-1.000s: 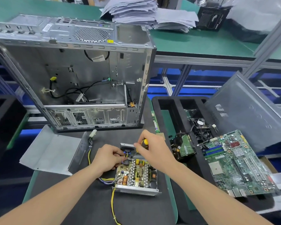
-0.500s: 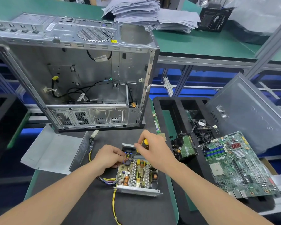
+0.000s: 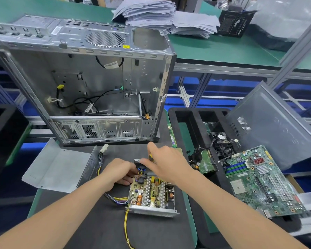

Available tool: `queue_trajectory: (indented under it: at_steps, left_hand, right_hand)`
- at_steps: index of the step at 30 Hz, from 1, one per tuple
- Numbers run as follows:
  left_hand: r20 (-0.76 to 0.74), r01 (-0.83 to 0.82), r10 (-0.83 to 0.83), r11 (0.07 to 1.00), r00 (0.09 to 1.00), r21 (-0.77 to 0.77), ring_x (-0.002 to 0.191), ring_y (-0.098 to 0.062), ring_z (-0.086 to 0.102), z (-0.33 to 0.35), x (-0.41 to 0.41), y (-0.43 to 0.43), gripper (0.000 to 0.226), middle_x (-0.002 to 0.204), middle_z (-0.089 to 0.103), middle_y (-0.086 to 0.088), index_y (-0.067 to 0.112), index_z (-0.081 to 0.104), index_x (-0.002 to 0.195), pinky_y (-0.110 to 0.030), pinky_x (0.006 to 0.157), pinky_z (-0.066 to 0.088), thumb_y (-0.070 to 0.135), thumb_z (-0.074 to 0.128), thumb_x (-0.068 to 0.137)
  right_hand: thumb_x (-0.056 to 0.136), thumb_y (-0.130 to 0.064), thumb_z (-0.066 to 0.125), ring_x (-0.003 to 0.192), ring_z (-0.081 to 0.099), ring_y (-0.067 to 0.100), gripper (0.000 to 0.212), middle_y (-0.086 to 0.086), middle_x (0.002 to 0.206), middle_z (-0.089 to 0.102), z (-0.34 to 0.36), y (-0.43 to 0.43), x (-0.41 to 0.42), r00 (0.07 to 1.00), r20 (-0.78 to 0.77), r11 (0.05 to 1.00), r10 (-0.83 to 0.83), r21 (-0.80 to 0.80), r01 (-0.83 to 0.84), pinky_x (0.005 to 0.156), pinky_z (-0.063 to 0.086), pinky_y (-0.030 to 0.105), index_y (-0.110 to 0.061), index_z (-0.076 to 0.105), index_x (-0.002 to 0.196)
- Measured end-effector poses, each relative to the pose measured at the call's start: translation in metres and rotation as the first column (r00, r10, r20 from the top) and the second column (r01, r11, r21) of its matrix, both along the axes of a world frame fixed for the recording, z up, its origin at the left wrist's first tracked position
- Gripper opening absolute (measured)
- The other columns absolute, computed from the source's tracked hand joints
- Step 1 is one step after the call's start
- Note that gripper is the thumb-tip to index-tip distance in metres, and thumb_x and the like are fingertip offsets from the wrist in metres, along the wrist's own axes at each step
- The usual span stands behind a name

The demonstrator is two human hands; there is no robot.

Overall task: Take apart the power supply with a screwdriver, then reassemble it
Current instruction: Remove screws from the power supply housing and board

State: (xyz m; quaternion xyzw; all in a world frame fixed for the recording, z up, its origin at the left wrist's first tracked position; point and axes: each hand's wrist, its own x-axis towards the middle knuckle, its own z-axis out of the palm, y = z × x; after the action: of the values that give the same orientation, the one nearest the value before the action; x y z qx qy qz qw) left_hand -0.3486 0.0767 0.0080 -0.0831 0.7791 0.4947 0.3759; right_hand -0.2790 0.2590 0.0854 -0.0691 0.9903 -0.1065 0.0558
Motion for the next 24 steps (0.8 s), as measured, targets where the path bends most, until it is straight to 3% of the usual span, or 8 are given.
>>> queue_trajectory:
  at_steps: [4,6,8,11,15,17,20,24]
  left_hand:
    - [-0.337,0.027,-0.054,0.996,0.94,-0.084,0.068,-0.018,0.073,0.008,0.004,-0.001,0.005,0.08,0.076,-0.003,0.016,0.074,0.084,-0.037,0.073,0.06,0.015,0.07,0.081]
    - [-0.485,0.121,-0.126,0.992,0.865,-0.043,0.078,-0.016,0.069,0.012,0.006,-0.001,0.022,0.09,0.073,0.003,0.025,0.067,0.092,-0.035,0.077,0.053,0.006,0.068,0.082]
    - [-0.554,0.252,-0.194,0.967,0.81,0.029,0.088,-0.016,0.068,0.016,0.005,-0.003,0.035,0.101,0.072,0.007,0.029,0.068,0.099,-0.032,0.084,0.053,-0.002,0.067,0.081]
    - [-0.544,0.382,-0.298,0.923,0.785,0.046,0.092,-0.01,0.069,0.019,0.003,-0.003,0.042,0.099,0.074,0.013,0.036,0.069,0.102,-0.029,0.087,0.053,-0.002,0.068,0.082]
    - [-0.492,0.496,-0.486,0.86,0.722,-0.123,0.067,-0.01,0.057,0.016,0.004,-0.002,0.04,0.08,0.068,0.02,0.048,0.061,0.104,-0.029,0.066,0.044,0.018,0.074,0.08]
    - [-0.479,0.464,-0.464,0.877,0.745,-0.128,0.077,-0.013,0.064,0.012,0.008,0.002,0.035,0.09,0.072,0.013,0.044,0.061,0.106,-0.032,0.073,0.05,0.022,0.076,0.082]
    - [-0.463,0.363,-0.378,0.923,0.801,-0.125,0.073,0.0,0.064,0.009,0.013,0.009,0.033,0.085,0.073,0.012,0.043,0.062,0.098,-0.012,0.059,0.044,0.018,0.077,0.081]
    - [-0.41,0.214,-0.243,0.97,0.879,-0.115,0.07,0.005,0.063,0.007,0.021,0.02,0.033,0.077,0.071,0.015,0.036,0.066,0.095,-0.011,0.052,0.04,0.021,0.085,0.073]
  right_hand:
    - [0.104,-0.029,0.058,0.094,0.06,0.028,0.01,-0.001,0.1,0.062,0.014,0.008,-0.005,0.983,0.113,0.985,0.144,-0.116,-0.131,0.075,0.051,0.043,-0.023,0.05,0.106]
    - [0.101,-0.028,0.059,0.096,0.059,0.025,0.013,-0.005,0.103,0.06,0.016,0.008,-0.005,0.976,0.083,0.979,0.2,-0.058,-0.196,0.07,0.048,0.04,-0.025,0.049,0.109]
    - [0.103,-0.042,0.054,0.079,0.058,0.027,0.022,-0.004,0.086,0.057,0.013,0.005,-0.003,0.979,0.002,0.979,0.202,0.023,-0.202,0.056,0.037,0.035,-0.024,0.042,0.106]
    - [0.109,-0.049,0.04,0.064,0.052,0.031,0.028,-0.003,0.072,0.044,0.008,0.001,-0.004,0.987,-0.054,0.982,0.151,0.126,-0.143,0.048,0.021,0.032,-0.021,0.041,0.104]
    - [0.111,-0.044,0.043,0.068,0.055,0.03,0.026,-0.001,0.075,0.047,0.009,0.0,-0.01,0.991,0.036,0.989,0.13,0.072,-0.133,0.049,0.022,0.033,-0.019,0.042,0.104]
    - [0.108,-0.044,0.047,0.06,0.047,0.021,0.027,-0.004,0.072,0.046,0.012,0.003,-0.011,0.99,0.093,0.994,0.104,0.013,-0.106,0.048,0.023,0.032,-0.02,0.038,0.099]
    - [0.101,-0.032,0.053,0.058,0.048,0.019,0.02,0.001,0.074,0.05,0.019,0.004,-0.013,0.971,0.226,0.997,0.081,-0.03,-0.076,0.049,0.03,0.032,-0.02,0.038,0.1]
    - [0.109,-0.04,0.042,0.062,0.044,0.024,0.031,0.0,0.074,0.04,0.021,-0.005,-0.016,0.986,0.159,0.985,-0.045,0.171,0.018,0.052,0.029,0.032,-0.014,0.044,0.093]
